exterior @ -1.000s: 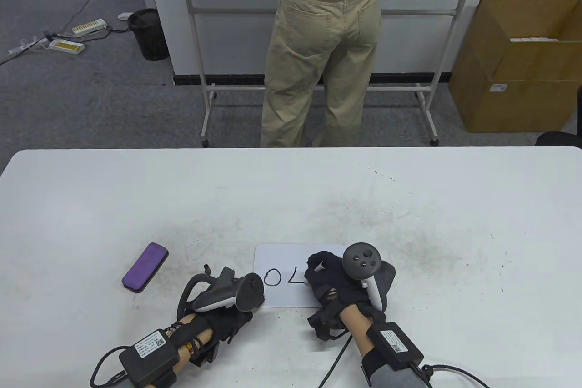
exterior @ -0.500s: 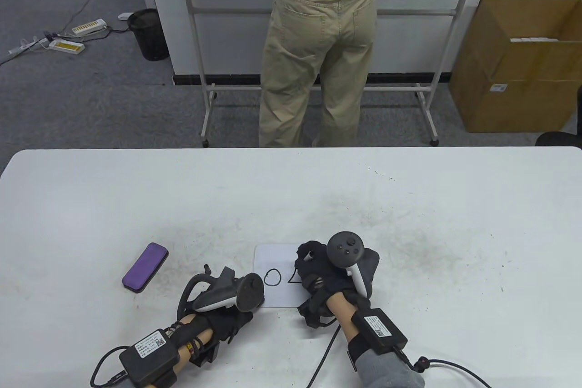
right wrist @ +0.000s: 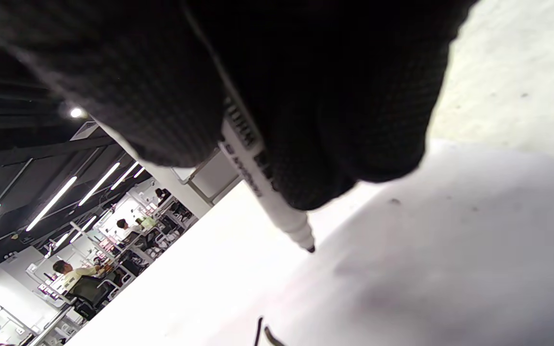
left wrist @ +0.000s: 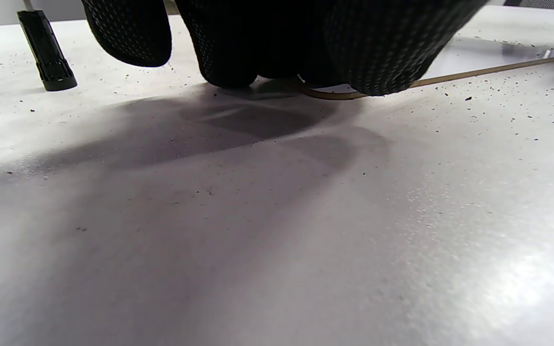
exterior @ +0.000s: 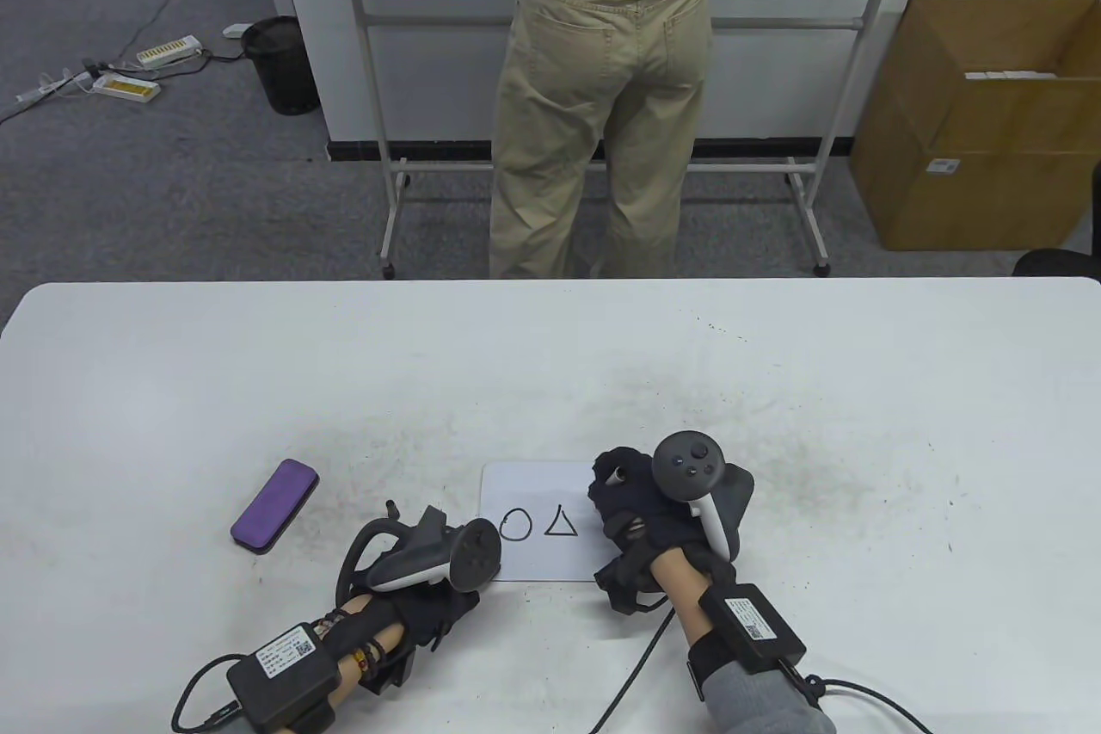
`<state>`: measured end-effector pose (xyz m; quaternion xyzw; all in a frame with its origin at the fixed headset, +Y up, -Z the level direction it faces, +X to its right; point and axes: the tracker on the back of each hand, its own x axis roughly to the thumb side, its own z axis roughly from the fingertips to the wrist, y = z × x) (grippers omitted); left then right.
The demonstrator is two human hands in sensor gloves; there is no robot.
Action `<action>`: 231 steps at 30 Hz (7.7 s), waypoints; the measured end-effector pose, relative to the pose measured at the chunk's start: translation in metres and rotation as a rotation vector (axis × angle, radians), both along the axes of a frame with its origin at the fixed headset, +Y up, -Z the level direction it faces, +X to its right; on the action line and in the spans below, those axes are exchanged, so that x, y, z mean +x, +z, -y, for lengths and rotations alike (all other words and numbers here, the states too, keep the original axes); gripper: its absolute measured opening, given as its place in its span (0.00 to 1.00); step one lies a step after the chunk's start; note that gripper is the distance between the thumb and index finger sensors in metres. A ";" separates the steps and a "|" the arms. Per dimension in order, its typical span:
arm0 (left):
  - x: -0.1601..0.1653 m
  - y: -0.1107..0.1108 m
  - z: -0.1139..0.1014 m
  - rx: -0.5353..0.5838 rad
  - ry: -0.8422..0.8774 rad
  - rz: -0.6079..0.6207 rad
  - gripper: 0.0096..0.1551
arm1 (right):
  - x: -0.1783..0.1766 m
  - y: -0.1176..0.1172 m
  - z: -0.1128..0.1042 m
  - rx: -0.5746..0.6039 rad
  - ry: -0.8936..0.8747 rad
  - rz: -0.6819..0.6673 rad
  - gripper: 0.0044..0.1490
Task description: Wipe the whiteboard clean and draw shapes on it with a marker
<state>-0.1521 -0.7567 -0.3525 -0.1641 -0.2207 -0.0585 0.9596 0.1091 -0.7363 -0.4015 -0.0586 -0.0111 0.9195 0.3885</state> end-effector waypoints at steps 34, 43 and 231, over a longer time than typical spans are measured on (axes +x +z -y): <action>0.001 0.001 0.000 0.002 -0.008 0.004 0.32 | -0.003 -0.013 0.000 -0.010 0.057 -0.062 0.27; 0.001 0.001 0.001 0.001 -0.008 0.005 0.32 | 0.011 -0.012 0.006 -0.032 0.072 0.000 0.27; -0.051 0.014 -0.028 0.284 0.496 -0.128 0.37 | 0.100 -0.028 0.000 0.058 0.736 0.106 0.37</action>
